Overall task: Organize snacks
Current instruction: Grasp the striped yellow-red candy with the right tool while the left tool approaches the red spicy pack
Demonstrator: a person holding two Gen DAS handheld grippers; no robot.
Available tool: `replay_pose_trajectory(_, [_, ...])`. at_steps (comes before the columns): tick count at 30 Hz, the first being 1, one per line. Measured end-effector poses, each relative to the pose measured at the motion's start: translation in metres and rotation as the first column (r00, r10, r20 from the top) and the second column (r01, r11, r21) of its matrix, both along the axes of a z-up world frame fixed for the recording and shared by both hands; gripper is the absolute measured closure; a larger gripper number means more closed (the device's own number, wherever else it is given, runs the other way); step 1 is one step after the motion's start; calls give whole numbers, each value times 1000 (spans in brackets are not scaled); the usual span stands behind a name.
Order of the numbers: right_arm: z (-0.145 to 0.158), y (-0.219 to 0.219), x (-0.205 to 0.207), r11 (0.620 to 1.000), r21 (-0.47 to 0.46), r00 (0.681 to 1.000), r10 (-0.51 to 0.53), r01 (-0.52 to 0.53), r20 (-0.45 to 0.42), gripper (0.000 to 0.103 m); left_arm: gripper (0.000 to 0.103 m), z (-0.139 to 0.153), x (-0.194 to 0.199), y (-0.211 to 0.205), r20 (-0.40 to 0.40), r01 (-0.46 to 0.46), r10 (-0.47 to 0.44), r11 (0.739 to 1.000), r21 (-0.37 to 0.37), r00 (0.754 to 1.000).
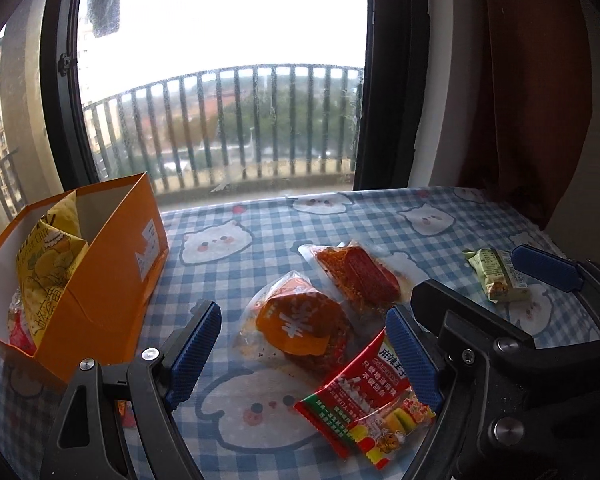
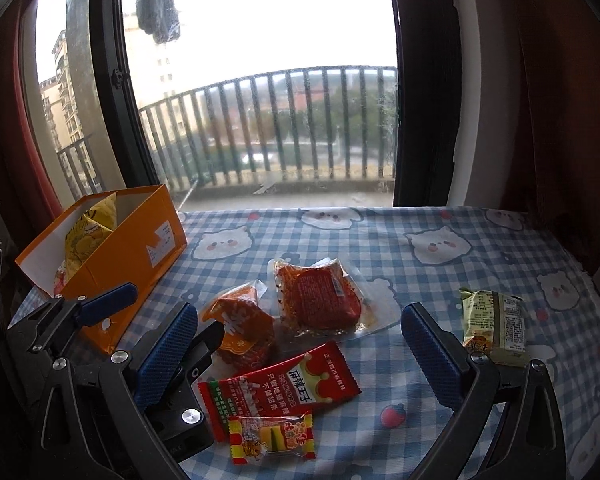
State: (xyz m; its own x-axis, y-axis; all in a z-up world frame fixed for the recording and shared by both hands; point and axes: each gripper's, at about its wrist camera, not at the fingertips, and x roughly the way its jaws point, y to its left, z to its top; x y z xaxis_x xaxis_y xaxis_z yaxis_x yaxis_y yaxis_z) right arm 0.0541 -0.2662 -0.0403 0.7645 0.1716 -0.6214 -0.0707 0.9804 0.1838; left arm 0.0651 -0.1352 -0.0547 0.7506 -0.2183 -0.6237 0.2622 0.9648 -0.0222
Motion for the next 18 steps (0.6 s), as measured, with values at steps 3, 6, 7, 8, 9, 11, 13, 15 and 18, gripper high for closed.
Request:
replay_pose_trajectory(3, [-11, -4, -5, 1000, -24, 1000, -18, 18, 3, 0, 17, -12, 0, -6, -29, 22, -22, 1000, 8, 999])
replay_pose_trajectory(6, [-22, -6, -9, 999, -32, 1000, -29, 28, -12, 0, 17, -22, -1, -10, -44, 26, -24, 999, 31, 999])
replay_pose_trajectory(7, [-26, -7, -9, 999, -25, 999, -32, 31, -22, 0, 17, -26, -2, -10, -47, 28, -26, 999, 35, 999])
replay_pose_trajectory(8, [-30, -8, -11, 999, -13, 999, -34, 34, -33, 0, 17, -28, -3, -9, -50, 28, -26, 999, 36, 998])
replay_pose_trajectory(9, [-34, -9, -12, 999, 2, 998, -35, 35, -43, 0, 17, -31, -3, -8, -53, 28, -26, 999, 34, 998])
replay_pose_trajectory(11, [-41, -10, -15, 999, 23, 998, -31, 32, -60, 0, 17, -36, -6, -6, -59, 29, -27, 999, 34, 998])
replay_pose_trajectory(13, [-45, -7, -18, 999, 20, 997, -28, 30, -68, 0, 17, -41, -7, -4, -70, 31, -27, 999, 43, 997])
replay_pose_trajectory(15, [-48, -2, -20, 1000, 5, 997, -27, 27, -69, 0, 17, -47, -8, -2, -87, 32, -27, 998, 52, 996])
replay_pose_trajectory(18, [-54, 4, -24, 1000, -10, 997, -22, 21, -74, 0, 17, -55, -12, 2, -97, 31, -24, 997, 71, 995])
